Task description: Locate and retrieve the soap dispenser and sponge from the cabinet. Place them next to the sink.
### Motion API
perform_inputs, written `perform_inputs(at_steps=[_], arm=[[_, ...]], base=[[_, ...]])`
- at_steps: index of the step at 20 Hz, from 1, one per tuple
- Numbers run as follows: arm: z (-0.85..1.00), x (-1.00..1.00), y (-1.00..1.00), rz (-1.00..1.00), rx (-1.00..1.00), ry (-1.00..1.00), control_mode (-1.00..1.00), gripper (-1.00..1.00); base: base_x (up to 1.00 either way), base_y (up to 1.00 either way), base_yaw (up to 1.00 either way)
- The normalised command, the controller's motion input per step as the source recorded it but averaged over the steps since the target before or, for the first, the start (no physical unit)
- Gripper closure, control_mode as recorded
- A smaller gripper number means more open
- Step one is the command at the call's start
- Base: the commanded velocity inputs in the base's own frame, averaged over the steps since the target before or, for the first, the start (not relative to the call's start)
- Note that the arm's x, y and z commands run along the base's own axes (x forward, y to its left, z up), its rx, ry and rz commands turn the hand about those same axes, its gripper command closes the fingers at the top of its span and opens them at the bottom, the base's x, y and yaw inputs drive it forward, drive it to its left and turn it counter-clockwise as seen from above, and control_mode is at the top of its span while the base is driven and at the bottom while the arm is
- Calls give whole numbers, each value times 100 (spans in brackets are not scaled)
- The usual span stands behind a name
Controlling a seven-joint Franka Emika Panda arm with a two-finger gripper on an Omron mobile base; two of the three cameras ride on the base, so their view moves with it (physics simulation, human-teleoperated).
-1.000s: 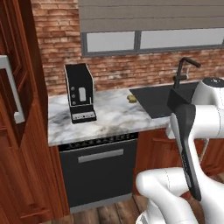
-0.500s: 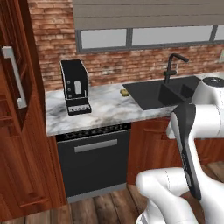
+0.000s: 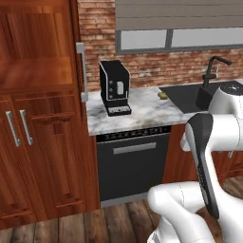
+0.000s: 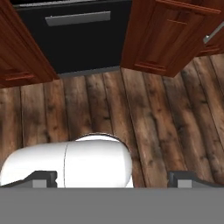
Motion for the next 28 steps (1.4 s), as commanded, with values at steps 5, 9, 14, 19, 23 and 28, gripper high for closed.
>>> perform_inputs(at_steps=[5, 9, 14, 19, 23, 28], arm=[[0, 0, 0, 0, 0, 0, 100, -100], [0, 0, 0, 0, 0, 0, 100, -100], [0, 0, 0, 0, 0, 0, 100, -100], [0, 0, 0, 0, 0, 0, 100, -100], [0, 0, 0, 0, 0, 0, 100, -100], [0, 0, 0, 0, 0, 0, 100, -100]], base=[[-4, 15, 0], [-38, 5, -1], [-38, 27, -3], [-40, 31, -10], [-16, 50, -5], [-20, 70, 0]])
